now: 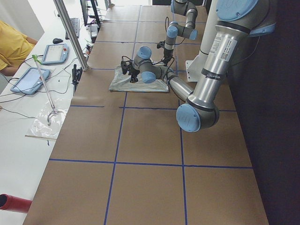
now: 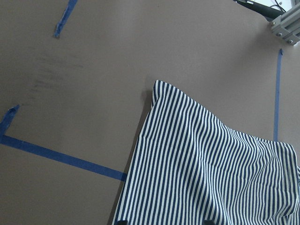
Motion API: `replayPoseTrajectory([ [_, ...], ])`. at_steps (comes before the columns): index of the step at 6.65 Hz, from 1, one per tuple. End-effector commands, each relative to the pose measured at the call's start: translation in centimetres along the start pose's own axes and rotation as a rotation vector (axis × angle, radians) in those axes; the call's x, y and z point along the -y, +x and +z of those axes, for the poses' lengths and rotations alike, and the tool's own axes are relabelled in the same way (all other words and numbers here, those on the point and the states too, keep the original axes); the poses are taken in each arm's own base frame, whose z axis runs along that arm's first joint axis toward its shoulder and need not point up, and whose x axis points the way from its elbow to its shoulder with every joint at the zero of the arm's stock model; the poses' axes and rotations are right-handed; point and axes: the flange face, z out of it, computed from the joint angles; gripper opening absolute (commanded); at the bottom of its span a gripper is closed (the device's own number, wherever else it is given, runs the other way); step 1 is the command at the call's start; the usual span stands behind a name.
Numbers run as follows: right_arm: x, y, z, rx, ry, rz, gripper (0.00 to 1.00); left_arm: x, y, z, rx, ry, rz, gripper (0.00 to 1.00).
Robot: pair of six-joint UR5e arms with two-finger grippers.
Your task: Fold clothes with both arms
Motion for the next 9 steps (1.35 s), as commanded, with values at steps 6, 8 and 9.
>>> replayPoseTrajectory([
  [6, 1.6, 2.1, -2.2, 0.023, -0.015, -0.005, 0.00, -26.4, -3.2, -2.1, 0.147, -0.088, -0.281, 0.62],
  [8, 1.6, 2.1, -2.2, 0.024, -0.015, -0.007, 0.00, -26.5, -4.6, -1.4, 0.174, -0.067, -0.297, 0.62],
  [9, 1.6, 2.1, -2.2, 0.023, -0.015, -0.008, 0.00, -26.8, -4.5, -1.3, 0.175, -0.072, -0.290, 0.62],
])
